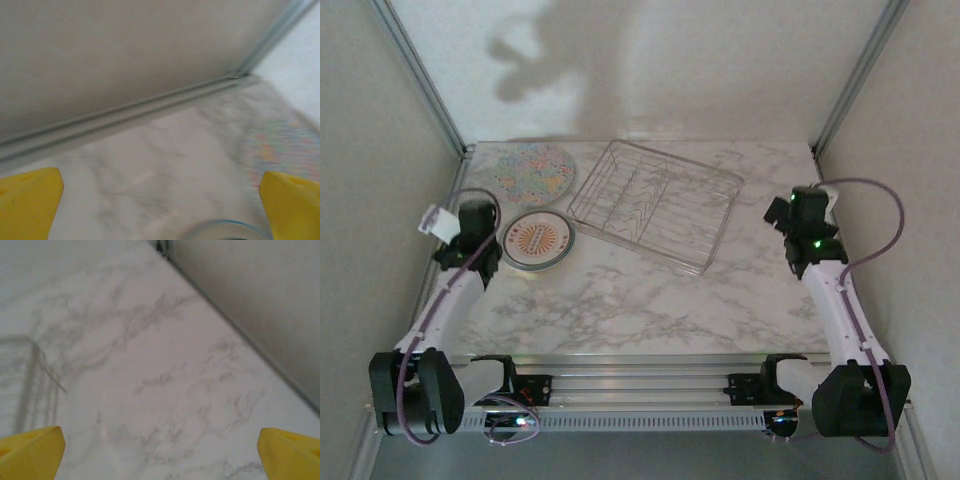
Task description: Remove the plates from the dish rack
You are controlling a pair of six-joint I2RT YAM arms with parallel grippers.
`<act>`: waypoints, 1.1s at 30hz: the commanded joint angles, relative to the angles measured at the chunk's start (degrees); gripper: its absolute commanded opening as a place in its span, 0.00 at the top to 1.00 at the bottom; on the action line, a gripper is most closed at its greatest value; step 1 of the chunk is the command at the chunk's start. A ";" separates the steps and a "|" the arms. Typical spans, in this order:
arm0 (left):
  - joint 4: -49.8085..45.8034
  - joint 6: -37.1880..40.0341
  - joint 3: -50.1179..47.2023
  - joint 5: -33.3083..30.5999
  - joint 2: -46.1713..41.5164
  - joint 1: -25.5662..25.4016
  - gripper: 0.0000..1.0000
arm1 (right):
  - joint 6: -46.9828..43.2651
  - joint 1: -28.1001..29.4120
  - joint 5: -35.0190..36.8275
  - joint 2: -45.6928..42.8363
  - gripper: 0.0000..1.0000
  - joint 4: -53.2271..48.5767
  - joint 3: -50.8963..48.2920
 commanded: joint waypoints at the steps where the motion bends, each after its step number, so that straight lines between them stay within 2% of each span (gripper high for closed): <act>1: 26.97 12.52 -11.76 -0.08 -3.28 5.18 0.01 | -6.20 0.61 -3.46 1.07 0.01 19.26 -11.52; 4: 38.45 16.62 -17.33 4.94 -0.17 5.48 0.00 | -12.45 0.79 -7.66 6.67 0.01 32.45 -17.63; 6: 43.24 18.20 -18.81 8.17 2.68 4.98 0.00 | -13.48 0.75 -9.60 10.81 0.01 34.03 -16.83; 11: 54.17 18.30 -21.31 10.72 12.12 4.85 0.01 | -12.34 1.37 -12.57 18.63 0.01 43.80 -17.10; 15: 51.13 21.51 -14.91 16.28 18.43 4.80 0.01 | -18.89 2.61 -13.98 22.38 0.01 48.27 -16.01; 18: 48.70 23.43 -12.33 20.51 20.42 4.77 0.00 | -18.92 1.91 -15.54 25.26 0.01 50.93 -15.52; 21: 50.82 22.78 -13.55 22.68 19.73 4.25 0.01 | -19.35 1.76 -16.81 24.91 0.01 51.57 -16.21; 22: 55.28 21.07 -15.48 23.86 19.54 3.77 0.00 | -19.69 1.85 -17.49 24.42 0.01 53.19 -17.40; 23: 58.39 22.85 -16.43 24.19 19.53 2.53 0.01 | -20.02 1.79 -18.36 23.94 0.01 56.00 -19.16; 25: 55.08 24.78 -14.11 23.50 20.26 0.53 0.01 | -20.46 1.88 -19.43 23.50 0.01 62.39 -23.04; 28: 55.83 25.74 -13.41 22.90 22.22 -0.29 0.01 | -20.92 2.39 -19.18 25.66 0.01 73.93 -28.98; 30: 57.96 25.98 -15.00 22.10 21.48 -0.73 0.00 | -20.83 2.52 -17.95 25.56 0.01 71.56 -27.74; 33: 66.26 27.89 -20.15 19.34 19.89 -3.06 0.00 | -19.42 2.56 -14.64 25.70 0.01 69.36 -26.56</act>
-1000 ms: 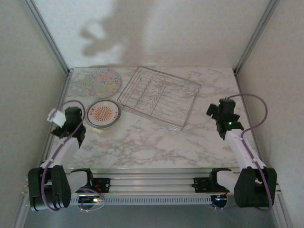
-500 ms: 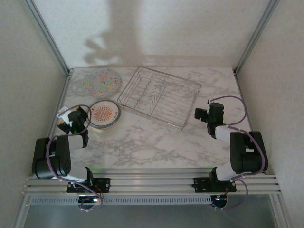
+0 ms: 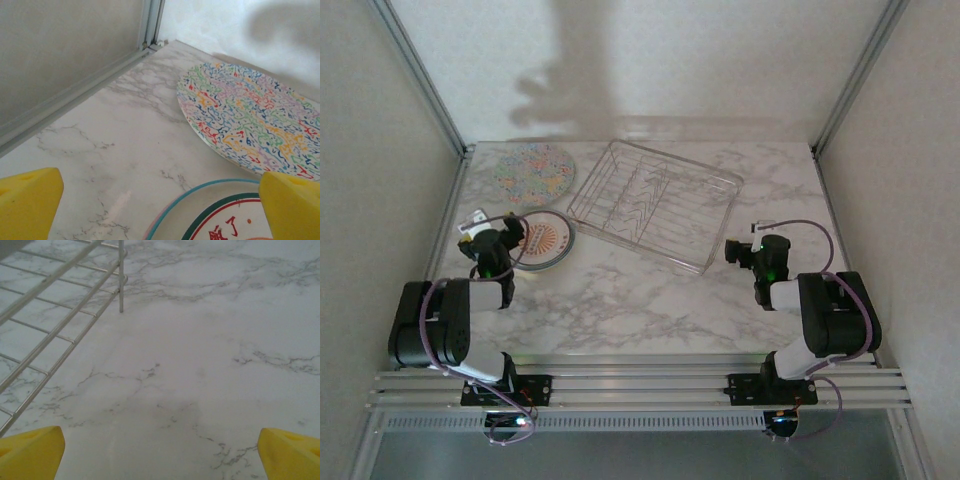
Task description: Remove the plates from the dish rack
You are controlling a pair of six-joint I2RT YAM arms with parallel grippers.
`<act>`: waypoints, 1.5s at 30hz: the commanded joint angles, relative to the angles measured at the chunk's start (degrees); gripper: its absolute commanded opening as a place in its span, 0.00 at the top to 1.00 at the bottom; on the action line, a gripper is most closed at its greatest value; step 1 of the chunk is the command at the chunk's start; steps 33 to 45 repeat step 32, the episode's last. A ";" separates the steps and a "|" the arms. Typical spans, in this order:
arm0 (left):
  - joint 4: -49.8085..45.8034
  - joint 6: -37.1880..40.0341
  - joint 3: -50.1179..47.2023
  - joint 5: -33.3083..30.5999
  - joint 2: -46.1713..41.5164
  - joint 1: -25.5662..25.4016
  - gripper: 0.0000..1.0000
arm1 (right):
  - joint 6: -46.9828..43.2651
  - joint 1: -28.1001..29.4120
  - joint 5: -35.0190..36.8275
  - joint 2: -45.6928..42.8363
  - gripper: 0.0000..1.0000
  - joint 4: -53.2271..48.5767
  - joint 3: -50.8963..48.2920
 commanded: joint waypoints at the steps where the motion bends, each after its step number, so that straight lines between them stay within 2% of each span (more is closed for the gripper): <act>1: 11.76 3.54 -5.41 -3.77 -1.33 -2.95 0.00 | -0.09 0.24 2.71 0.26 0.01 5.10 1.30; 2: 16.45 4.55 -7.52 -4.14 -0.55 -3.71 0.01 | -0.06 0.25 2.80 0.15 0.01 4.83 1.28; 3: 16.93 4.82 -7.63 -4.00 -0.65 -3.97 0.01 | -0.10 0.33 2.89 0.24 0.01 5.17 1.24; 9: 13.87 6.63 -5.58 -3.64 0.56 -5.26 0.01 | -0.01 0.32 2.96 0.26 0.01 4.83 1.33; 12: 20.56 6.97 -9.12 -2.01 1.81 -5.22 0.00 | -0.01 0.27 2.94 0.24 0.01 4.84 1.31; 13: 29.26 8.37 -11.52 -2.44 4.25 -5.57 0.01 | 0.04 0.34 2.90 0.23 0.01 4.84 1.33; 15: 26.93 7.53 -12.08 -3.74 2.40 -6.23 0.00 | -0.01 0.29 2.94 0.20 0.01 4.84 1.33; 16: 28.70 7.85 -11.72 -4.12 3.59 -6.14 0.01 | -0.01 0.32 2.97 0.24 0.01 4.82 1.33; 18: 22.97 6.61 -9.46 -3.37 2.83 -5.32 0.00 | -0.01 0.34 2.93 0.26 0.01 4.76 1.33; 21: 22.56 5.01 -9.60 -0.74 2.71 -3.34 0.01 | 0.04 0.28 2.96 0.23 0.01 4.84 1.31; 45: 22.52 5.26 -9.43 -1.25 2.83 -3.63 0.01 | -0.51 0.23 1.82 0.31 0.01 5.89 0.83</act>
